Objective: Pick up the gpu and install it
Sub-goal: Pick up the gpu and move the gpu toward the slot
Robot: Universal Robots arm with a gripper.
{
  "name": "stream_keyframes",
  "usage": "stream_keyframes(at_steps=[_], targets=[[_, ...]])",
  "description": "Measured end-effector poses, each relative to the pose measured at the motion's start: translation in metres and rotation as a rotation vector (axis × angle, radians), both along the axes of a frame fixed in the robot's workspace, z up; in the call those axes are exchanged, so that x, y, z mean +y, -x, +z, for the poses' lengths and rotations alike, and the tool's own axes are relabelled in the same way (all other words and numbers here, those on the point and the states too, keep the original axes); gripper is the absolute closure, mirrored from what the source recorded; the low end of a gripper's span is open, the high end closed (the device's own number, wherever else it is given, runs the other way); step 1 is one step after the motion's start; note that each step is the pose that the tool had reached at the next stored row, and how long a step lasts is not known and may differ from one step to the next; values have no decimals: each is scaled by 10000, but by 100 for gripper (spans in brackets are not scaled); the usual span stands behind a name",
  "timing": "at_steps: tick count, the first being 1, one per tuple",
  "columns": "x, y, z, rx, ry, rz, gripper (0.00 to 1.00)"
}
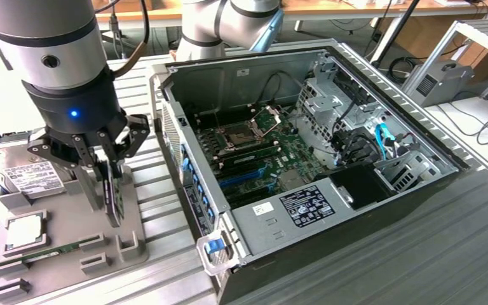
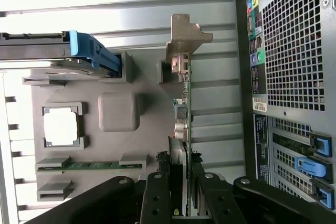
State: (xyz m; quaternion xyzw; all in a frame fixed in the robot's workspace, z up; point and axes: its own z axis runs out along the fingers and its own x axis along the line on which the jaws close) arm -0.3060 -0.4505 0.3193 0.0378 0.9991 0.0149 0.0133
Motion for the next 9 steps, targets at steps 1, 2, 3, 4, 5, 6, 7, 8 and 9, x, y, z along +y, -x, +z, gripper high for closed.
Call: stream_keyframes(at_steps=[1,2,3,4,5,6,7,8,9], targets=[[0,0,3,0,0,0,74],[0,0,6,-1,-1,0,74],[0,0,9,0,0,0,74],[0,0,12,0,0,0,74],[0,0,20,0,0,0,74],[0,0,23,-1,0,0,74],[0,0,26,0,0,0,74],[0,0,29,0,0,0,74],[0,0,31,0,-1,0,74]])
